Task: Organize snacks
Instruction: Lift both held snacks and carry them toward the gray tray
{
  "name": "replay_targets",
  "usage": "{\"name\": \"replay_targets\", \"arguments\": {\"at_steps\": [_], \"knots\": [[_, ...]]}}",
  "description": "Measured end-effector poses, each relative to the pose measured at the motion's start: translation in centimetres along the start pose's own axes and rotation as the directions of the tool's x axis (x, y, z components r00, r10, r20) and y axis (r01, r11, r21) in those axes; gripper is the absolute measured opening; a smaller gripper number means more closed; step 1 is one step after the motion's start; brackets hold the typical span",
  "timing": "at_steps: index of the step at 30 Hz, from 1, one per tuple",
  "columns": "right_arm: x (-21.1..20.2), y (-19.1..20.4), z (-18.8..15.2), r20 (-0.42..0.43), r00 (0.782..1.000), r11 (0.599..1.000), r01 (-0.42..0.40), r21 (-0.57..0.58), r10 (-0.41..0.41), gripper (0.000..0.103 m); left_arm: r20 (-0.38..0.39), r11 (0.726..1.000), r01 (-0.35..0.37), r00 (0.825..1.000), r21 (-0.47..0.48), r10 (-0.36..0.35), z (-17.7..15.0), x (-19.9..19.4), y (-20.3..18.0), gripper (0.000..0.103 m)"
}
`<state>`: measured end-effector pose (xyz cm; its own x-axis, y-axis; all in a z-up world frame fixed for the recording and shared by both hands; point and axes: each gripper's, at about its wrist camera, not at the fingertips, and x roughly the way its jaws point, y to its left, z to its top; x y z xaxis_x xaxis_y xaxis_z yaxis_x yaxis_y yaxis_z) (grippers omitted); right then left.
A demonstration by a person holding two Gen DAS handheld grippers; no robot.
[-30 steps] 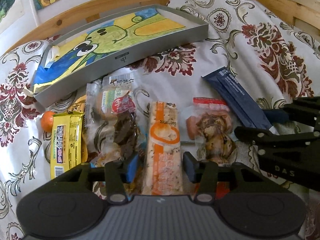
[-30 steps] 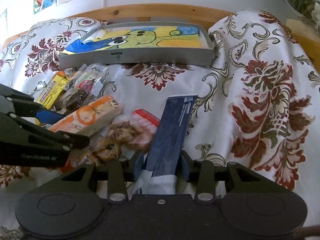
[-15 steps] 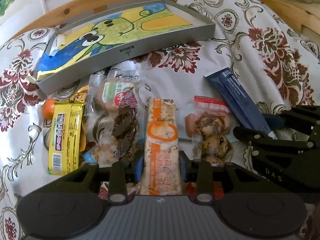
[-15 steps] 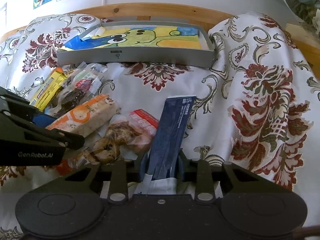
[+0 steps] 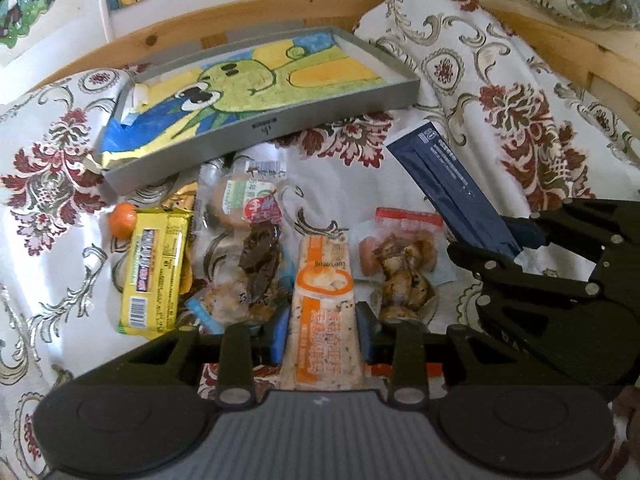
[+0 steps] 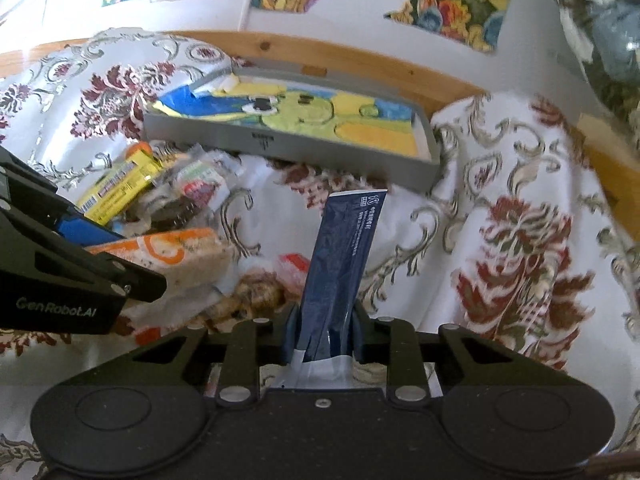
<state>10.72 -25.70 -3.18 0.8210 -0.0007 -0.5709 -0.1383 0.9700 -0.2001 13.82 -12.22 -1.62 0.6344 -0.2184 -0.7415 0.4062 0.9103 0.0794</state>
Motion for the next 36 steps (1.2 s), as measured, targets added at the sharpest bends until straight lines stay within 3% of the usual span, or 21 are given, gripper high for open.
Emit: {"name": "replay_targets", "arguments": {"at_steps": [9, 10, 16, 20, 27, 29, 31, 34, 36], "knots": [[-2.9, 0.1, 1.3, 0.104, 0.995, 1.0, 0.013, -0.006, -0.012, 0.028, 0.07, 1.0, -0.027, 0.997, -0.001, 0.027, 0.4, -3.3, -0.4, 0.033], [-3.3, 0.0, 1.4, 0.114, 0.993, 1.0, 0.014, -0.002, -0.014, 0.028, 0.083, 1.0, -0.031, 0.996, 0.001, 0.031, 0.5, -3.7, -0.4, 0.001], [-4.9, -0.6, 1.9, 0.164, 0.986, 1.0, 0.022, 0.013, -0.023, 0.028, 0.098, 0.999, -0.038, 0.994, -0.014, 0.039, 1.6, -4.8, -0.5, 0.001], [-5.1, -0.9, 1.8, 0.154, 0.988, 0.999, 0.026, 0.023, -0.029, 0.028, 0.062, 0.999, -0.027, 0.998, -0.019, 0.028, 1.1, -3.9, -0.4, 0.002], [-4.8, -1.0, 1.5, 0.135, 0.99, 0.999, 0.025, 0.031, -0.029, 0.028, -0.031, 0.995, 0.006, 0.999, -0.103, -0.009, -1.1, -0.9, 0.8, 0.016], [-4.5, -0.9, 1.4, 0.134, 0.991, 1.0, 0.022, 0.021, -0.024, 0.028, -0.033, 0.992, 0.027, 0.999, -0.127, -0.031, -1.5, -0.7, 1.3, 0.026], [-4.1, -0.8, 1.4, 0.126, 0.992, 1.0, 0.018, 0.018, -0.02, 0.028, -0.045, 0.988, 0.067, 0.996, -0.139, -0.074, -1.8, -0.7, 1.6, 0.058], [-3.7, -0.7, 1.4, 0.12, 0.993, 1.0, 0.01, 0.022, -0.013, 0.028, -0.049, 0.993, 0.062, 0.997, -0.099, -0.067, -2.4, -0.7, 1.2, 0.058], [-3.5, -0.4, 1.5, 0.121, 0.993, 1.0, 0.007, 0.016, -0.009, 0.028, -0.063, 0.995, 0.068, 0.995, -0.078, -0.073, -2.6, -0.4, 0.8, 0.05]]}}
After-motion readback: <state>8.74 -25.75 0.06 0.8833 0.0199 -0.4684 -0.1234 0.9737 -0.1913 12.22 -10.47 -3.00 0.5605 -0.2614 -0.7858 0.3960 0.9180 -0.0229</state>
